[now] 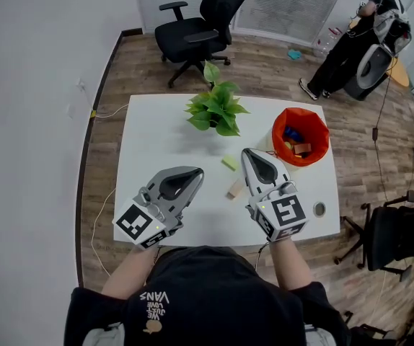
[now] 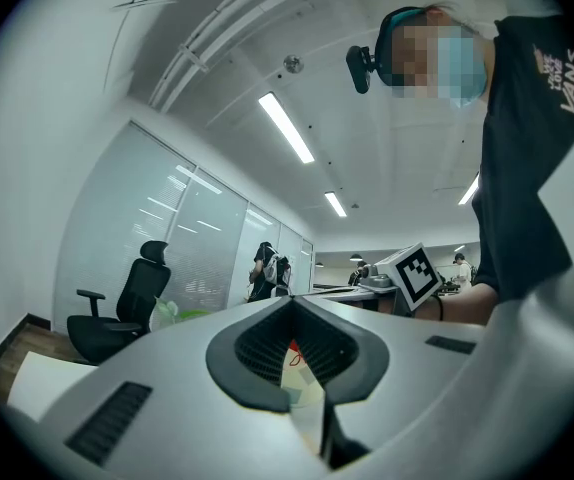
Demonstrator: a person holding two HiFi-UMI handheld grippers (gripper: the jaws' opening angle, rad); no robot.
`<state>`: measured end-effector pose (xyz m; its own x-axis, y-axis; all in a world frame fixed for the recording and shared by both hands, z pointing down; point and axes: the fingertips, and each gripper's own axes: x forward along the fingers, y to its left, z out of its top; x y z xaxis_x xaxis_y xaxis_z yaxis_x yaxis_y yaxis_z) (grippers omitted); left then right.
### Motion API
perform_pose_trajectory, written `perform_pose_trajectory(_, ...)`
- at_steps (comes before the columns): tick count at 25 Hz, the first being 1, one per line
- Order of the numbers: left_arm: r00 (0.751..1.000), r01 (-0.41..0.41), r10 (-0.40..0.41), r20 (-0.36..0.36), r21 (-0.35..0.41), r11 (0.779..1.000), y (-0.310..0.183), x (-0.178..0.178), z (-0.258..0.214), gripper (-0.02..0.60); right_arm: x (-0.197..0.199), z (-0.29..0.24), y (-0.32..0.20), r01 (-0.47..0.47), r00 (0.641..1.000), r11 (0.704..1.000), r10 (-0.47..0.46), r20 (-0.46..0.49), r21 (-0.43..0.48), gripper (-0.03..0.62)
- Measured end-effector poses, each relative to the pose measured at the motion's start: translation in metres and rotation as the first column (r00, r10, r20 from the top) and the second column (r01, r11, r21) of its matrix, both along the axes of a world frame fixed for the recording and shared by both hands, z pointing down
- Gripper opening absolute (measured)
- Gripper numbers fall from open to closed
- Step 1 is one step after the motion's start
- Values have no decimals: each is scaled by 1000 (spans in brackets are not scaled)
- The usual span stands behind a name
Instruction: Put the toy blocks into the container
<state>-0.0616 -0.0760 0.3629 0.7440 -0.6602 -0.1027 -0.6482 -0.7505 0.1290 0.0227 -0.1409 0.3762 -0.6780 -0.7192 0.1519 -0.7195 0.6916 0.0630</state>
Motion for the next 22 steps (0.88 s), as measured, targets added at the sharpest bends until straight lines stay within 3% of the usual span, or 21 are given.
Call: perform_pose_trajectory(22, 999, 43, -43, -27, -14, 999, -9, -8, 2, 11, -12, 7, 1, 50, 999, 999, -50, 10, -16, 18)
